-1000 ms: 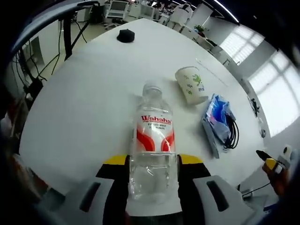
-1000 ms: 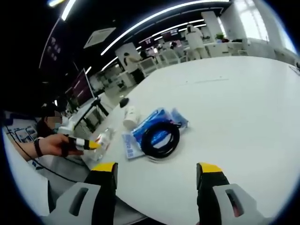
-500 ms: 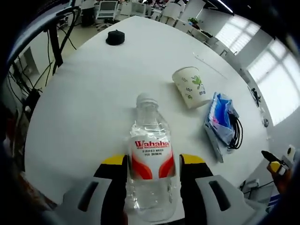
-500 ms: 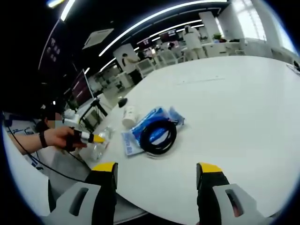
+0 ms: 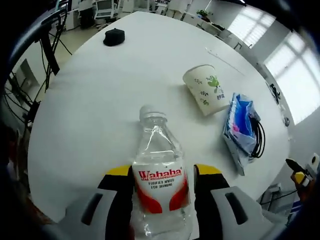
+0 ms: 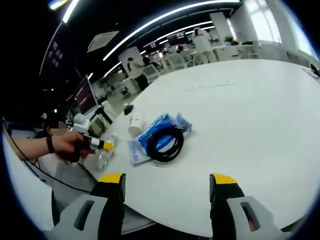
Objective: Arrange the tabletop items into an orderly group along one side of the table until the central work area is clear of visible clutter.
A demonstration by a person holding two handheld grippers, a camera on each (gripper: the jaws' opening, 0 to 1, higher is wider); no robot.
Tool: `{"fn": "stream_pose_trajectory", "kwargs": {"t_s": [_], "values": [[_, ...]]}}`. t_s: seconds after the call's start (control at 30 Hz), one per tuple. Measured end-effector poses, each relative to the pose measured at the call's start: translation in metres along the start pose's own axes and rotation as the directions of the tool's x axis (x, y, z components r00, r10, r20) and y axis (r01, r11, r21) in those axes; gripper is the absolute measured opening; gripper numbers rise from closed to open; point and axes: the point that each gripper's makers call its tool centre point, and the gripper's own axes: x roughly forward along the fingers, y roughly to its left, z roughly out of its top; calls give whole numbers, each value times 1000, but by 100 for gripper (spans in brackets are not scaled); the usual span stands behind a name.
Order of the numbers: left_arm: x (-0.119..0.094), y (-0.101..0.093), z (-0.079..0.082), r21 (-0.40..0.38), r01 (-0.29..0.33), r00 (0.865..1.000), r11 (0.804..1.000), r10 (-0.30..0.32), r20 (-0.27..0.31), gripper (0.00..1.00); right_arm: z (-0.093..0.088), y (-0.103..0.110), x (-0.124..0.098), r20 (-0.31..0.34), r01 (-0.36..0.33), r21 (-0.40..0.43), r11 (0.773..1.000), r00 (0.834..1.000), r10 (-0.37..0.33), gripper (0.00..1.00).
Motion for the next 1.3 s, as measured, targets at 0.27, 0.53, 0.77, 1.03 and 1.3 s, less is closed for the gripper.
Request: {"fn": "stream_pose_trajectory", "kwargs": {"t_s": [0.27, 0.53, 0.77, 1.03, 1.3], "values": [[2, 3, 4, 1, 2, 999, 1000, -2, 37, 42, 4, -6, 1, 7, 5, 7, 1000, 1000, -5, 69], [-3, 4, 8, -6, 3, 998, 1000, -2, 58, 41, 4, -6, 4, 0, 3, 3, 1000, 1000, -3, 69], [-19, 5, 19, -16, 10, 994, 1000, -8, 112, 40, 5, -7, 5, -3, 1, 0, 1000, 1000, -1, 69], [-34, 9, 21, -27, 18, 988, 999, -13, 154, 40, 7, -2, 9, -8, -12, -8, 1000, 1000, 12, 69], [-49, 10, 20, -32, 19, 983, 999, -12, 183, 39, 6, 0, 12, -14, -23, -15, 1000, 1000, 23, 69]]}}
